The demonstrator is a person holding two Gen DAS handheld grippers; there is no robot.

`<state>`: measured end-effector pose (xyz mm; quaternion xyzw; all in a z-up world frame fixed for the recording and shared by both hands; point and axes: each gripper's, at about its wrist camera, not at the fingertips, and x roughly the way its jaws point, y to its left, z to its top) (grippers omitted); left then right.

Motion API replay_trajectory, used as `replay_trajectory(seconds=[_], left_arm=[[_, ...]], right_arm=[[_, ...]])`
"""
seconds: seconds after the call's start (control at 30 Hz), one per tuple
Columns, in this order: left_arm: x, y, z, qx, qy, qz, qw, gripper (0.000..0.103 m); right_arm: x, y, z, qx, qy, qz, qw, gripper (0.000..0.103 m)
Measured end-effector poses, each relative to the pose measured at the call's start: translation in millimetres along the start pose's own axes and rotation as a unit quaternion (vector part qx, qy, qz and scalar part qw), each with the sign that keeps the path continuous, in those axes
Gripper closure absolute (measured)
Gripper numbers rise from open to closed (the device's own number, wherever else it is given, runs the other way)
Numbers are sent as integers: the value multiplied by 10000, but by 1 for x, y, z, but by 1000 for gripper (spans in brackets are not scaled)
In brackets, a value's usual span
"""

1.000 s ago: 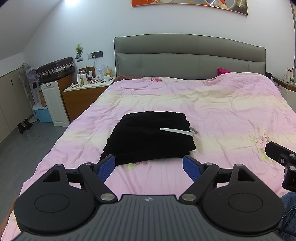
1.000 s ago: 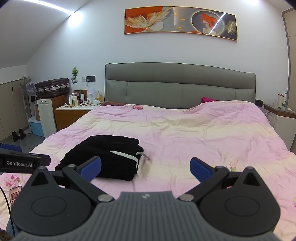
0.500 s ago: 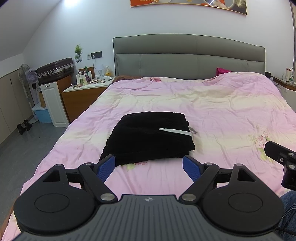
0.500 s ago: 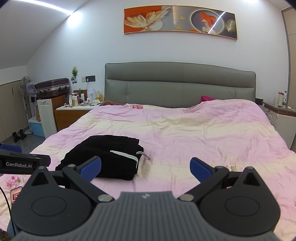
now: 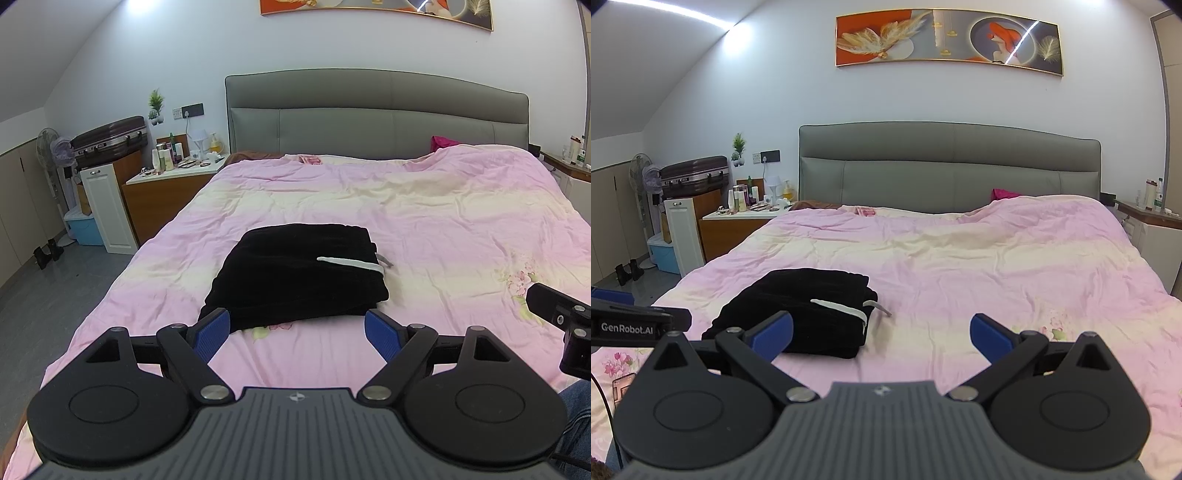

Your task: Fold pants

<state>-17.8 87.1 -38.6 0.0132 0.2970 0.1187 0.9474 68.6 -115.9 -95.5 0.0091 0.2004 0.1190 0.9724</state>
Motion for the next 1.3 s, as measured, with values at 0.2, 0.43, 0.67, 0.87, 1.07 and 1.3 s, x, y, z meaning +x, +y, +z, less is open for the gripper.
replay_trajectory(seconds=[0.2,0.43,0.67,0.87,1.07,1.3], left_arm=[[2,-1,3,102,-75,-55,9999,6],[-1,-6,3,193,-126,-145,9996,6],[-1,-5,4,187,-127,-191,9996,6],[-2,-7,4,178,-159,-217,9995,6],[-3,-7,3,179,-168,-243,9994,6],[-4,-3,4,182,-193,-254,9993,7]], right_arm=[[2,-1,0,70,90,-49,9999,5],[2,-2,-1,171,142,-92,9997,5],[1,-3,-1,196,154,-99,9996,5],[0,-3,0,223,155,-110,9996,5],[0,-4,-1,226,148,-112,9996,5],[1,-4,-1,238,171,-111,9995,5]])
